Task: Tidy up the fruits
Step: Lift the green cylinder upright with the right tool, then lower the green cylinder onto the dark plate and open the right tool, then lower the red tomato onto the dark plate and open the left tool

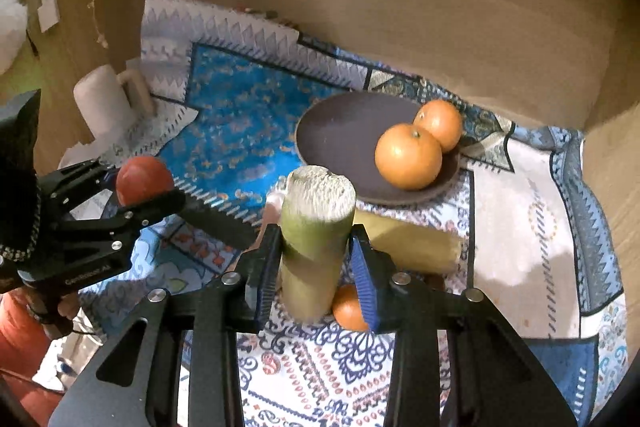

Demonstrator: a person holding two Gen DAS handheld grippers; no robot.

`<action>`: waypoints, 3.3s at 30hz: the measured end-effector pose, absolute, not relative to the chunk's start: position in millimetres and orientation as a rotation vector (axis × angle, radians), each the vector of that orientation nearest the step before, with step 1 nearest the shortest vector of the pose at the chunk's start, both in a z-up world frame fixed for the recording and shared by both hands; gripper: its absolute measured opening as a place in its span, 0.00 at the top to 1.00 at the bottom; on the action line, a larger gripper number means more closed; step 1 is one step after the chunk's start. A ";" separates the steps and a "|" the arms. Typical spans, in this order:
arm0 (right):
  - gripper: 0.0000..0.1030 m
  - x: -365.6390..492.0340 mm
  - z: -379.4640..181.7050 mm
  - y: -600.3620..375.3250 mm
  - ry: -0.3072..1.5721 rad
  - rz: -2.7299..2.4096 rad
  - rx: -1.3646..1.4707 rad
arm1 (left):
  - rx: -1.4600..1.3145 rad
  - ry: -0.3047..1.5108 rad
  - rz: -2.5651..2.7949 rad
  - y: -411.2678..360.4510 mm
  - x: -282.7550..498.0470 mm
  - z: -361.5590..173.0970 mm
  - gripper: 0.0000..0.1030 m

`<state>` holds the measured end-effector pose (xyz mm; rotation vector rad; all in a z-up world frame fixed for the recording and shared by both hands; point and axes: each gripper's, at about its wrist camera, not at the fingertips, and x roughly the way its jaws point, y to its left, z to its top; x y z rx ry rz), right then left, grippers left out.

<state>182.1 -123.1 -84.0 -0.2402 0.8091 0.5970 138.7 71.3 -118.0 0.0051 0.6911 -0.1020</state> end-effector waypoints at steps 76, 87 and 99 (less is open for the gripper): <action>0.64 335.8 -81.3 -138.4 0.795 0.539 -0.198 | 0.074 0.876 -0.121 28.4 348.7 -142.7 0.40; 0.49 305.3 -79.1 -170.5 0.797 0.513 -0.183 | 0.087 0.798 -0.123 23.1 321.4 -120.7 0.17; 0.46 265.2 -97.5 -209.8 0.811 0.438 -0.160 | 0.166 0.845 -0.161 10.8 259.8 -134.6 0.09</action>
